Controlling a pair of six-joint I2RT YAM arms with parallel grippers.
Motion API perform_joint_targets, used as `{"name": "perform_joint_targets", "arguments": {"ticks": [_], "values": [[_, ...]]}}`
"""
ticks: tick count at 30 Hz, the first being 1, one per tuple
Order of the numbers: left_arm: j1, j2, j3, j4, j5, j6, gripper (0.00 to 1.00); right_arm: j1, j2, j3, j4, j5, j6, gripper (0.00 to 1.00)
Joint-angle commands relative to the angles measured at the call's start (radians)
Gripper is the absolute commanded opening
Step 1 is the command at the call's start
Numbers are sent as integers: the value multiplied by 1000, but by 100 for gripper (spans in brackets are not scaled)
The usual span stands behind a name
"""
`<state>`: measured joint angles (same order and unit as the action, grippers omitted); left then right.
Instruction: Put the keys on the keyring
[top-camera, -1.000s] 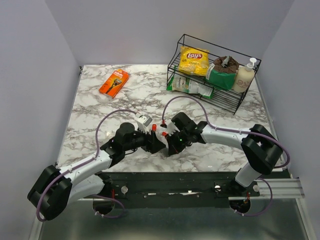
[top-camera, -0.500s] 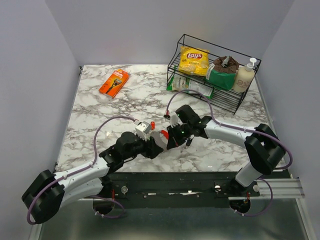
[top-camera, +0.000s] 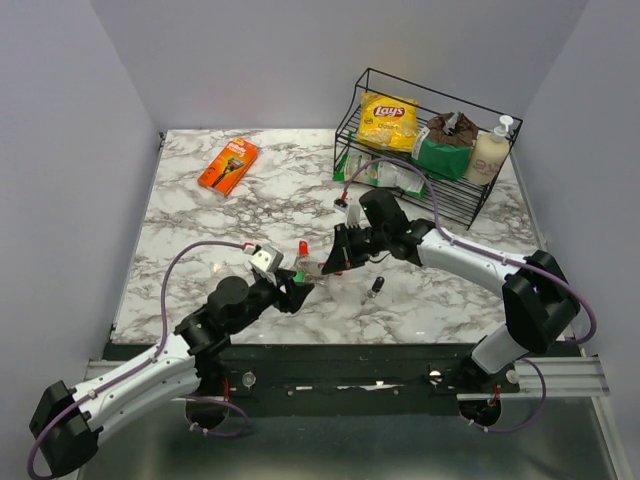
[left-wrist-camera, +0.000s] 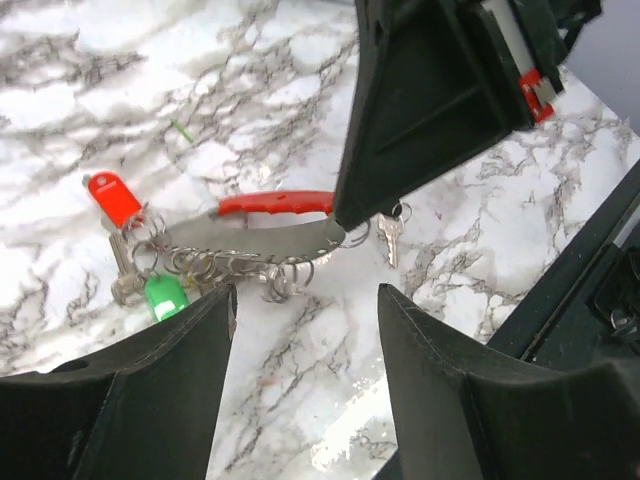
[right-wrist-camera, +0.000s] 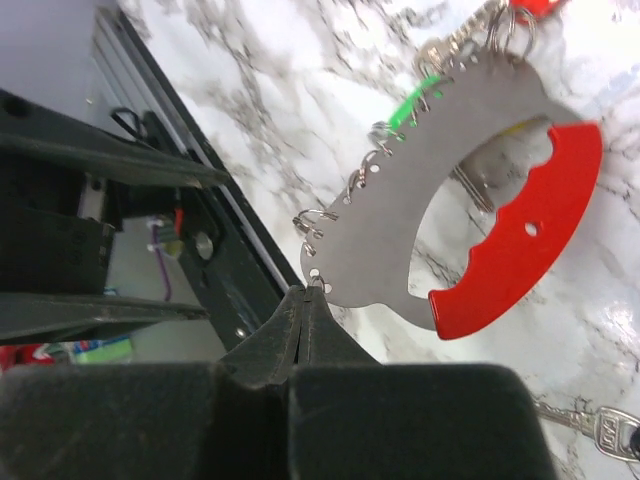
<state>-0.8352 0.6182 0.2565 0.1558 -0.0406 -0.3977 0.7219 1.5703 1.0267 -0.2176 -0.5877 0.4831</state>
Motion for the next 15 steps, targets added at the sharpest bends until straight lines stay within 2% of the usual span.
{"name": "perform_joint_targets", "arguments": {"ticks": [1,8,15], "values": [[-24,-67,-80,115,31,143,67,-25,-10,41,43,-99,86,0],[-137,-104,-166,258,-7,355,69,-87,23,1,104,-187,147,0],[-209,49,-143,393,-73,601,71,-116,54,-8,150,-264,176,0]]}}
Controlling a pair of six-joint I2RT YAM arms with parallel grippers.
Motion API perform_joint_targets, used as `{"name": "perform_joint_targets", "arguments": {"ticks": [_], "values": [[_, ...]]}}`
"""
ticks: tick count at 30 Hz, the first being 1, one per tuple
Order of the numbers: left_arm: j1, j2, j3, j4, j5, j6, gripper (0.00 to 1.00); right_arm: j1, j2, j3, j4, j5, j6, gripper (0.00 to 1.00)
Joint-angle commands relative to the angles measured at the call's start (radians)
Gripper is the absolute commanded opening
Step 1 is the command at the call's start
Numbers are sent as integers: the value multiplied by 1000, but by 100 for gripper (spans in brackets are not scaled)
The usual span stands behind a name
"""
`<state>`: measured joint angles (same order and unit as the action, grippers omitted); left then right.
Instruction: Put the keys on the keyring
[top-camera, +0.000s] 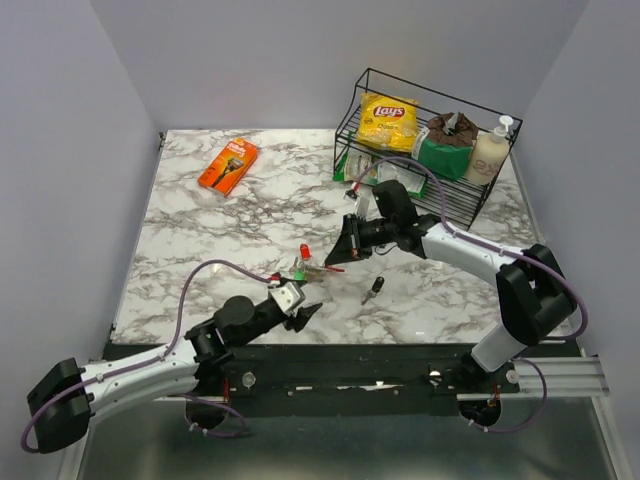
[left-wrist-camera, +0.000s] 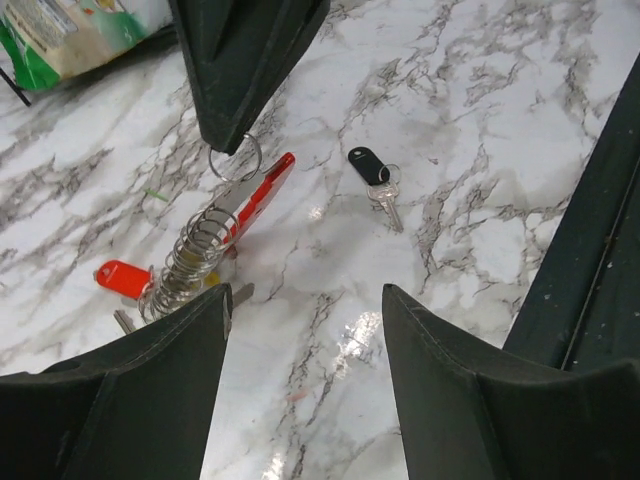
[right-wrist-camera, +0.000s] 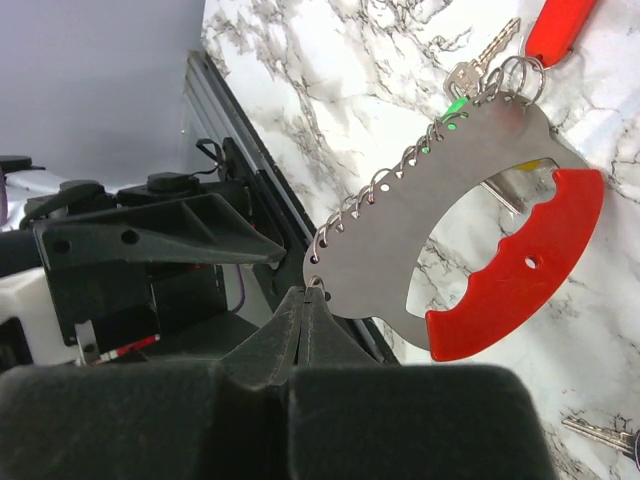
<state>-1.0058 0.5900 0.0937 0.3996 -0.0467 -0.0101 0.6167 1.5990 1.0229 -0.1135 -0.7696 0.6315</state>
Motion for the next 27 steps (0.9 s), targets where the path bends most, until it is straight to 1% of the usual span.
{"name": "perform_joint_targets", "arguments": {"ticks": [1,5,7,8,9,12,15,19,27], "values": [[-45,94,23,169,-74,282,71,-14,29,-4,44,-88,30,0],[-59,189,37,269,-133,418,70,-32,42,8,48,-126,40,0],[-65,252,52,320,-154,478,64,-41,49,9,49,-137,53,0],[-70,270,55,344,-169,495,63,-51,50,9,57,-148,59,0],[-71,304,57,399,-197,509,59,-55,50,8,57,-154,62,0],[-77,370,57,505,-209,558,55,-67,42,5,60,-158,77,0],[-83,434,76,562,-211,604,52,-74,38,3,66,-165,92,0],[-94,478,84,637,-203,640,50,-78,33,-9,86,-168,117,0],[-97,562,103,702,-177,677,50,-81,26,-26,104,-169,140,0]]}}
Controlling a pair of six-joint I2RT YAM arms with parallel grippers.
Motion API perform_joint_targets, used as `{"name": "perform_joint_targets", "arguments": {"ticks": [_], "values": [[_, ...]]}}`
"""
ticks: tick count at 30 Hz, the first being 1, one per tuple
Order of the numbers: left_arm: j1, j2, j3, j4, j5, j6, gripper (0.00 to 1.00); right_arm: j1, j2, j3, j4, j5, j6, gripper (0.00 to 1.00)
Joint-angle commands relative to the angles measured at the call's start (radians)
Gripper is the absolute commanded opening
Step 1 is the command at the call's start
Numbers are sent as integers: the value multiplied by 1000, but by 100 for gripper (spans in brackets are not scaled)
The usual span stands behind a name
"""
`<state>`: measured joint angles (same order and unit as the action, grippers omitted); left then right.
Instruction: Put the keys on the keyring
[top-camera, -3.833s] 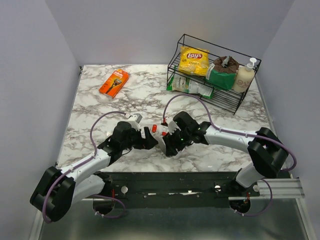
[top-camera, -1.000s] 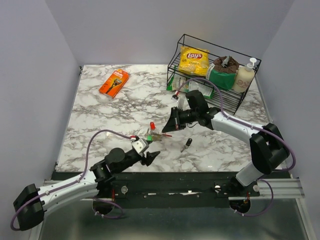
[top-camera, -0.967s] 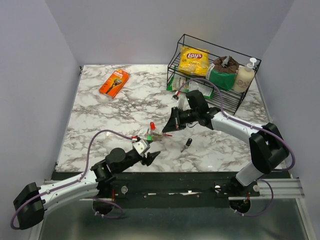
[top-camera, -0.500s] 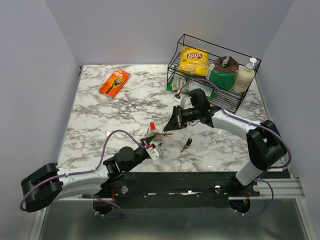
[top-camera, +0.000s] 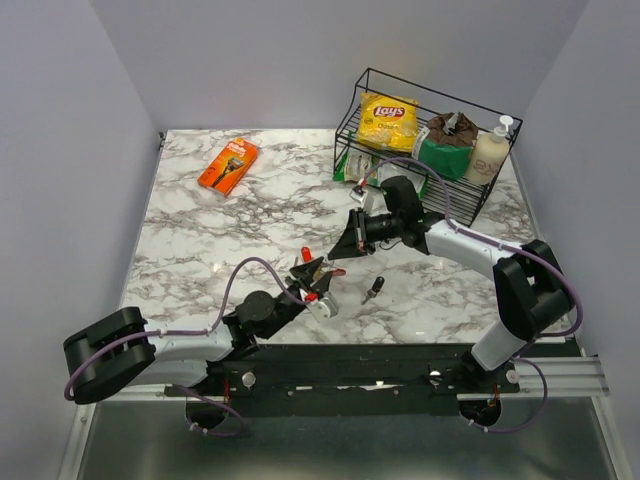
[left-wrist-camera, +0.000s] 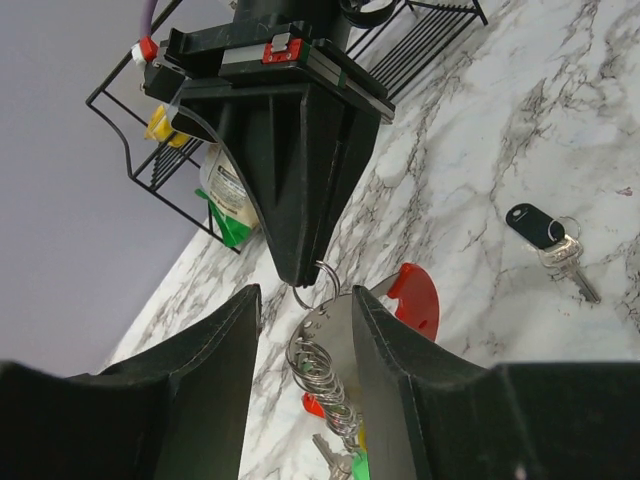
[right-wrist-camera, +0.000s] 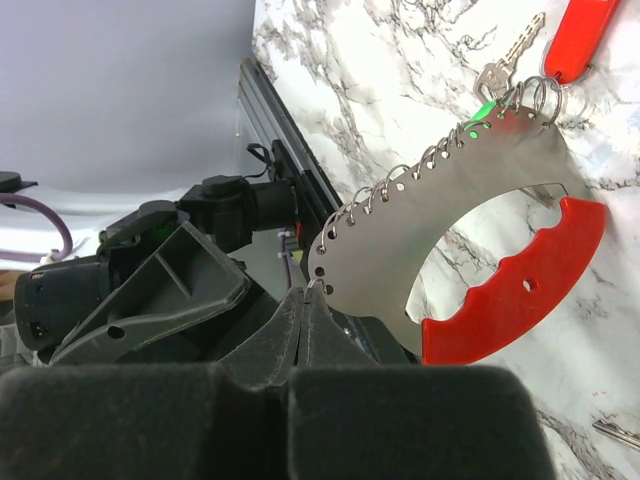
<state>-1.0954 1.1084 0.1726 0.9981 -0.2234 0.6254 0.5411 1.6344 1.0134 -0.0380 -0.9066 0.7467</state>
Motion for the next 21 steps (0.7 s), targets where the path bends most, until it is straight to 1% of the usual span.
{"name": "perform_joint_targets", "arguments": {"ticks": [1,8,14,21], "values": [[-8,53,25,108,1,40,50,-4,-13,-16,29,-29,26,1],[-11,117,42,139,-19,5,50,-9,-30,-25,29,-17,42,0],[-9,195,56,211,-54,-15,48,-9,-39,-38,61,-20,48,0],[-11,258,71,232,-96,-32,34,-9,-59,-59,89,-17,71,0]]}}
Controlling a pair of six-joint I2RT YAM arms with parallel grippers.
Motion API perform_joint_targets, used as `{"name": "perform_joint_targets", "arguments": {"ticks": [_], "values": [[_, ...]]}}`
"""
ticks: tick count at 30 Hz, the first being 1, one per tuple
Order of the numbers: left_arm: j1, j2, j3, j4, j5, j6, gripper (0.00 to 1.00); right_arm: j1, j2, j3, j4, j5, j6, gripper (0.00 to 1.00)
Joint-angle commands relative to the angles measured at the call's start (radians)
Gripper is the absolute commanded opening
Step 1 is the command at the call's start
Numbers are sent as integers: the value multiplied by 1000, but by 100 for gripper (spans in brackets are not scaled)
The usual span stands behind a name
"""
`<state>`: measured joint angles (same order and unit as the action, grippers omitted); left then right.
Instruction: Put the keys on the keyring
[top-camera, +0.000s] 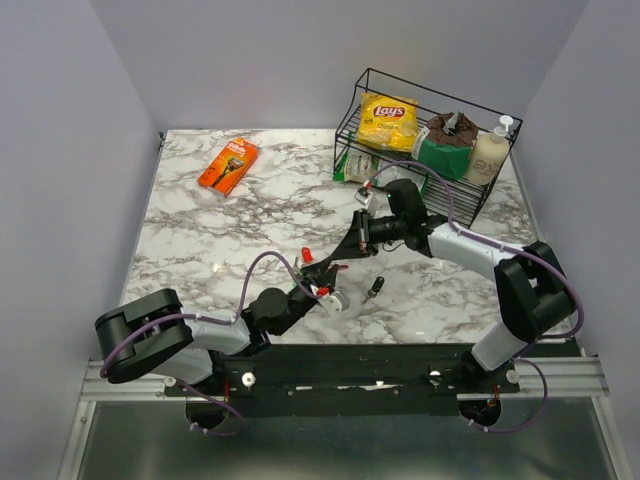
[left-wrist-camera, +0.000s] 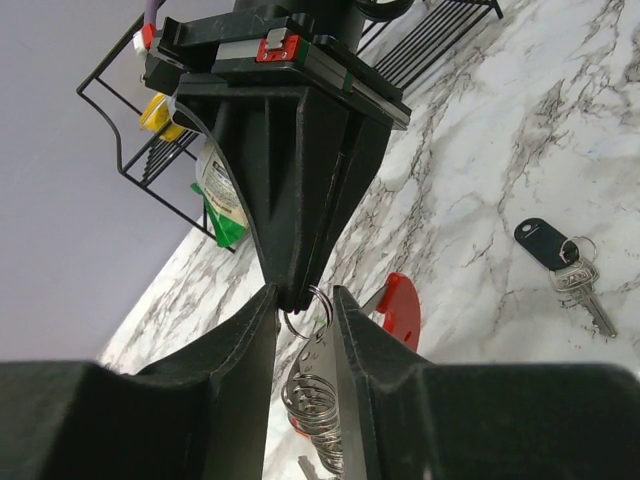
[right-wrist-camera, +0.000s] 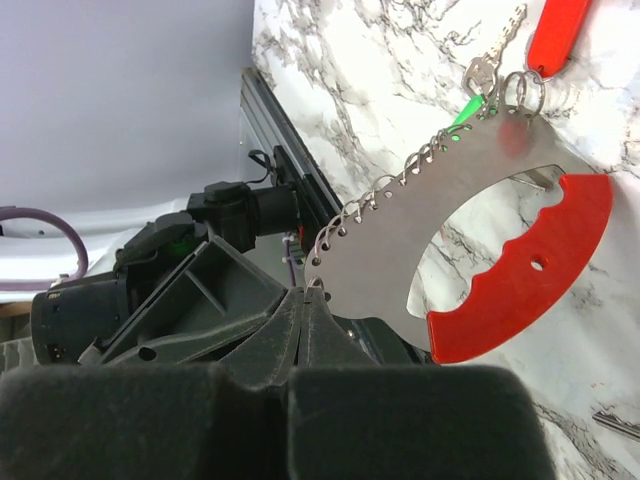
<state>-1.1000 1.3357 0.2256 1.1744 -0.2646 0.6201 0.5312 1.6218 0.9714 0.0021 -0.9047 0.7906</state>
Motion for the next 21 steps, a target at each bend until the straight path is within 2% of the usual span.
{"name": "perform_joint_targets", "arguments": {"ticks": [1,6,8,9,12,17,21], "values": [[-6,34,20,65,-65,-34,33,0,-48,-20,50,-20,30,0],[-6,60,20,83,-96,-57,34,-3,-60,-30,78,-25,52,0],[-6,54,18,87,-102,-86,43,-2,-71,-33,85,-20,61,0],[-6,39,9,88,-105,-103,52,-3,-73,-31,87,-17,61,0],[-6,4,-23,128,-111,-149,55,-4,-76,-31,91,-8,73,0],[-8,-87,-66,120,-87,-152,53,-7,-80,-71,179,-3,188,0],[-6,-141,-84,91,-59,-128,41,-7,-73,-135,361,-22,360,0]]}}
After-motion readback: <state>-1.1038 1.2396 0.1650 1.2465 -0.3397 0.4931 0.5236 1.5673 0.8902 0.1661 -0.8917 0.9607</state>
